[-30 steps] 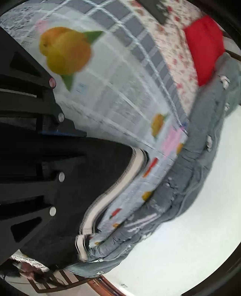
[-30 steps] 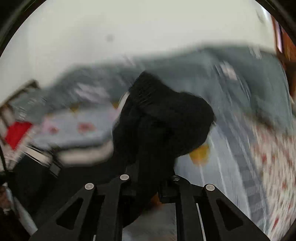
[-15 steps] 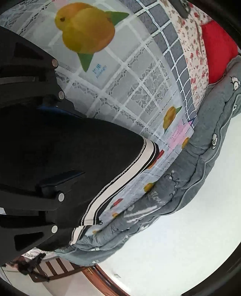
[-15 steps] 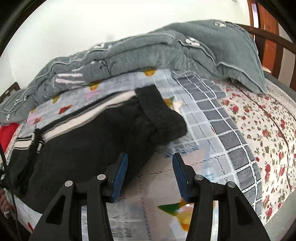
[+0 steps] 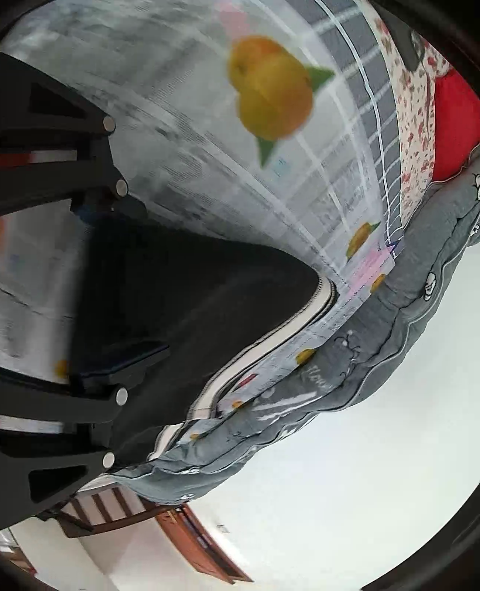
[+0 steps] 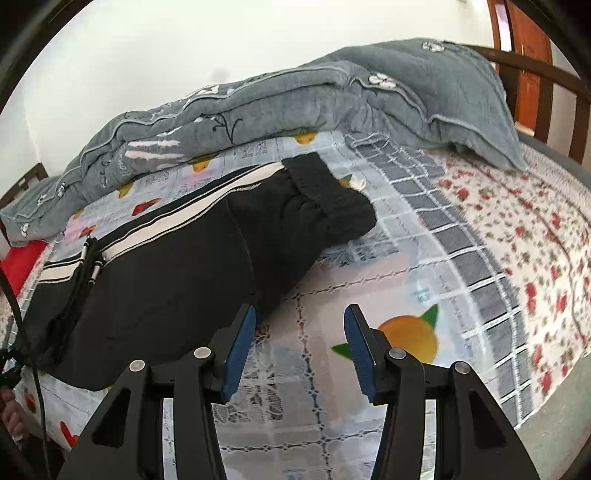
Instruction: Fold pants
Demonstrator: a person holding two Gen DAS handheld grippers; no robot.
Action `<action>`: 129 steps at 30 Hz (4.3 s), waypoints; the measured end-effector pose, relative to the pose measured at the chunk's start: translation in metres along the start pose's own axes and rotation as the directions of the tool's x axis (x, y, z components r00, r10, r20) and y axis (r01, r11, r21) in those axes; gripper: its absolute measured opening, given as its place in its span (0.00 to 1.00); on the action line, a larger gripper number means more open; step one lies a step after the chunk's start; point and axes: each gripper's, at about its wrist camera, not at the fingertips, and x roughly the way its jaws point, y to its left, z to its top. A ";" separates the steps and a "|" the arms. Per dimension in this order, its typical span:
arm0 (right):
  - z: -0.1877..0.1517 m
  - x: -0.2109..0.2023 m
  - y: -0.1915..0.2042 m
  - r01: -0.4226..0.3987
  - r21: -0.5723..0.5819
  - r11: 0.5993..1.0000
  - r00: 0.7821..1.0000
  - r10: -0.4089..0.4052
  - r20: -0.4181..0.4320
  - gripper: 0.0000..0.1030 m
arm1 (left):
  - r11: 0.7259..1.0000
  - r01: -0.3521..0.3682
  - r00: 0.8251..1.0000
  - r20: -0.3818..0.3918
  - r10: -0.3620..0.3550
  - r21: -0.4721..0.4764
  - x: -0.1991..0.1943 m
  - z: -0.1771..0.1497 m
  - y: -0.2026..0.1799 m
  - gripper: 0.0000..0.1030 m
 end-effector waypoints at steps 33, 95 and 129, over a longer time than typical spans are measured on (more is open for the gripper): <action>-0.029 -0.046 -0.112 0.073 0.026 0.997 0.997 -0.074 0.024 0.48 | 0.914 -0.140 0.985 0.148 0.090 0.380 0.021 -0.028 -0.285 0.15; 0.076 0.015 -0.067 -0.198 -0.054 0.979 0.978 0.201 0.062 0.13 | 0.782 -0.086 0.979 -0.094 0.182 0.617 0.091 -0.167 -0.258 0.78; 0.104 0.068 -0.078 -0.141 -0.031 0.989 0.990 0.141 -0.010 0.54 | 0.855 -0.032 0.967 -0.200 0.157 0.517 0.161 -0.106 -0.290 0.76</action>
